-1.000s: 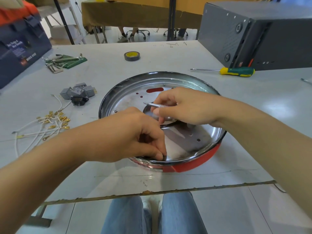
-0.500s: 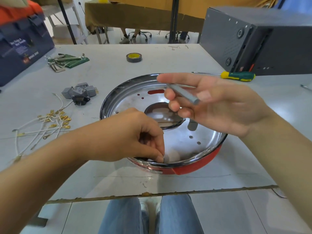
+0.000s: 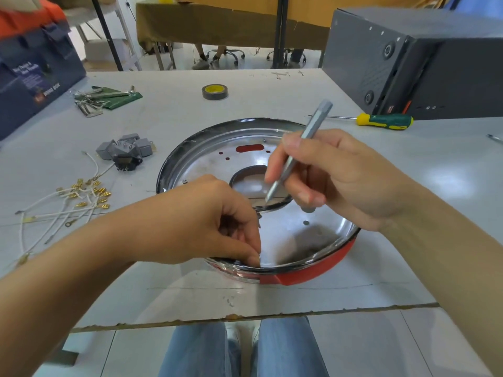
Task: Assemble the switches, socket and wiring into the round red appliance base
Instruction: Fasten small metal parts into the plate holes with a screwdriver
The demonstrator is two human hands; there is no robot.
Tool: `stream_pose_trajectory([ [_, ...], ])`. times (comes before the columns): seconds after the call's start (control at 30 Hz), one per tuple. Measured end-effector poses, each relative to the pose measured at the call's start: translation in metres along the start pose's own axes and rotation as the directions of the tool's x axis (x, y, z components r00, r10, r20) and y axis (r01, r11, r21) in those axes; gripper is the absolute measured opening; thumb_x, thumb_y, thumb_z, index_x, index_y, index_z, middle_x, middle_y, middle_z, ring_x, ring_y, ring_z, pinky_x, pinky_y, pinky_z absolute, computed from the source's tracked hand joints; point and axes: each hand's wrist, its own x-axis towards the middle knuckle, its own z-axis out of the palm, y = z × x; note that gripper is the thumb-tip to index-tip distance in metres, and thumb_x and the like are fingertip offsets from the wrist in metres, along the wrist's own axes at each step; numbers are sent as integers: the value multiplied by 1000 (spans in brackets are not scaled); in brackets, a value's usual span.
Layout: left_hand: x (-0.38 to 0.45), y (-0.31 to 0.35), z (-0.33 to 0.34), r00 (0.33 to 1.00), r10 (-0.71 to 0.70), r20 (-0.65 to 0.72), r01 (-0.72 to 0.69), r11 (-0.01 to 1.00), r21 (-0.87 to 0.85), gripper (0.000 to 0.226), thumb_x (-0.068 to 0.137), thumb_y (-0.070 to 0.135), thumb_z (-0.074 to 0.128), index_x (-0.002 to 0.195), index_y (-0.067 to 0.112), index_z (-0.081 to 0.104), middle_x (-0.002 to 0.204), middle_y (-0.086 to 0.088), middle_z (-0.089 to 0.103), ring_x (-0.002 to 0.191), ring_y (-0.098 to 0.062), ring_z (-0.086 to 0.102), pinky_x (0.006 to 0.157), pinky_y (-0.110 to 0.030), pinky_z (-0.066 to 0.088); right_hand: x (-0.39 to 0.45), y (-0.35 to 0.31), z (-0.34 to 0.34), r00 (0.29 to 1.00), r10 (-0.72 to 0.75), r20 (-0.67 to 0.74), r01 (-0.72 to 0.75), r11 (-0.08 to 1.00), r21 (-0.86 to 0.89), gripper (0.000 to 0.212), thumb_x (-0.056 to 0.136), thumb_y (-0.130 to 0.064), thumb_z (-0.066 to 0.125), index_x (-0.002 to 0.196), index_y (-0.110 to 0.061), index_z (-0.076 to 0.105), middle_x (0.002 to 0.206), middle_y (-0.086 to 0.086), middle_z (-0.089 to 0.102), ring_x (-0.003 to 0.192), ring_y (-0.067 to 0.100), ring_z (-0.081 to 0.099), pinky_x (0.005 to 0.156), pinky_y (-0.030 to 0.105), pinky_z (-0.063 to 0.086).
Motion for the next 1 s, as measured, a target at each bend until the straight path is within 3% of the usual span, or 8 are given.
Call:
stream_pose_trajectory([
  [0.2, 1, 1, -1, 1000, -2, 5, 2, 1000, 4, 8, 72, 32, 77, 70, 28, 70, 66, 6, 67, 60, -14, 61, 57, -24, 49, -3, -3, 8, 981, 111, 159, -74, 973, -218, 9, 86, -14, 52, 78, -13, 55, 52, 2, 58, 43, 13, 45, 49, 20, 41],
  [0.3, 1, 1, -1, 1000, -6, 7, 6, 1000, 13, 7, 72, 30, 77, 70, 29, 70, 67, 5, 67, 61, -14, 61, 57, -25, 50, -4, -5, 10, 975, 146, 168, -92, 952, -293, 11, 86, -15, 53, 76, -18, 54, 55, 3, 60, 46, 14, 48, 51, 24, 42],
  [0.47, 1, 1, -1, 1000, -14, -5, 14, 1000, 9, 6, 71, 28, 78, 73, 26, 73, 66, 8, 67, 59, -10, 61, 57, -21, 50, -4, -8, 13, 972, 156, 173, -77, 916, -393, 19, 91, -5, 54, 76, -17, 53, 55, 0, 59, 48, 11, 48, 53, 16, 43],
  [0.9, 1, 4, 0, 1000, -9, 13, 9, 1000, -9, 13, 72, 25, 78, 67, 32, 69, 61, 13, 65, 56, -7, 59, 57, -18, 47, -2, -16, 17, 951, 226, 212, -92, 858, -505, 16, 87, -1, 53, 79, -15, 54, 62, 2, 58, 55, 2, 51, 55, 14, 44],
  [1.0, 2, 3, -1, 1000, -3, 22, 3, 1000, -5, 8, 73, 27, 76, 69, 29, 70, 61, 13, 64, 55, -7, 59, 55, -16, 45, 0, -23, 16, 942, 221, 253, -52, 840, -540, 16, 86, -2, 57, 78, -15, 56, 59, -7, 54, 53, -1, 49, 53, 10, 39],
])
